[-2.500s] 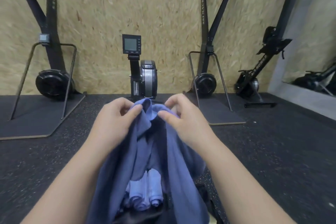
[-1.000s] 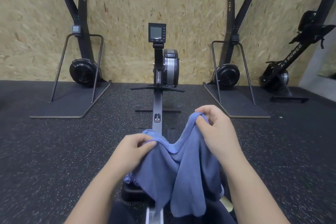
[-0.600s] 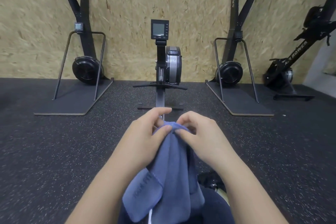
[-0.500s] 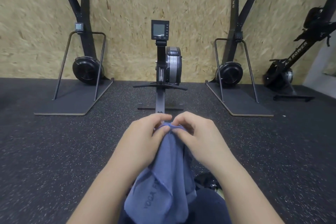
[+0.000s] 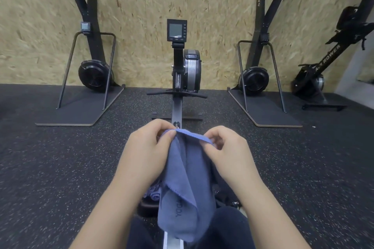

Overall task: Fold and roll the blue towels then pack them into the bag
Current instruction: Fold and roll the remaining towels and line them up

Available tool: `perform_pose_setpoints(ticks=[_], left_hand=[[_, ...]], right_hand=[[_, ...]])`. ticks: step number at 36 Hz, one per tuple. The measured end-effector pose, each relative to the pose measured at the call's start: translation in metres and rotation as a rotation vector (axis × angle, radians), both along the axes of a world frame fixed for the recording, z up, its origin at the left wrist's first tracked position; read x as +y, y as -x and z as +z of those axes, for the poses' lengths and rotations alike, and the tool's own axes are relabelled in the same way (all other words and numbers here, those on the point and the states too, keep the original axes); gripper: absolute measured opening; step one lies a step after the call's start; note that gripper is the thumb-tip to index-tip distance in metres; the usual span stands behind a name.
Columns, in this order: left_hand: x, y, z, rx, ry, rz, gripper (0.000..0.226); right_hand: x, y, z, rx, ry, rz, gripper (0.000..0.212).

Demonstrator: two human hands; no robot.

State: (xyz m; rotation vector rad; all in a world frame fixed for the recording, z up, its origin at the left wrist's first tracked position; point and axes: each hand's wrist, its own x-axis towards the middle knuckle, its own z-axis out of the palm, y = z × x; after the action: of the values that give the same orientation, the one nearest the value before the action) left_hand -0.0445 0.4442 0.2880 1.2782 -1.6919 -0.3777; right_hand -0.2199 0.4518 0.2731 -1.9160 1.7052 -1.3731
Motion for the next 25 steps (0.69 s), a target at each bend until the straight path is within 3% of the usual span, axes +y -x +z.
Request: perform_pose_setpoints(ticks=[7,19,25], left_hand=[[-0.007,-0.013,0.001,0.092,-0.012,0.08,0.021],[-0.008,-0.021,-0.002,0.138,0.033,0.117,0.023],[-0.01,-0.024,-0.009,0.149,0.026,0.112,0.023]], right_hand=[[-0.001,0.008,-0.008,-0.049,-0.05,-0.043,0.013],[-0.003,0.008,-0.018,0.171,-0.176,-0.056,0.015],[-0.002,0.01,-0.026,0.041,-0.145,-0.092,0.033]])
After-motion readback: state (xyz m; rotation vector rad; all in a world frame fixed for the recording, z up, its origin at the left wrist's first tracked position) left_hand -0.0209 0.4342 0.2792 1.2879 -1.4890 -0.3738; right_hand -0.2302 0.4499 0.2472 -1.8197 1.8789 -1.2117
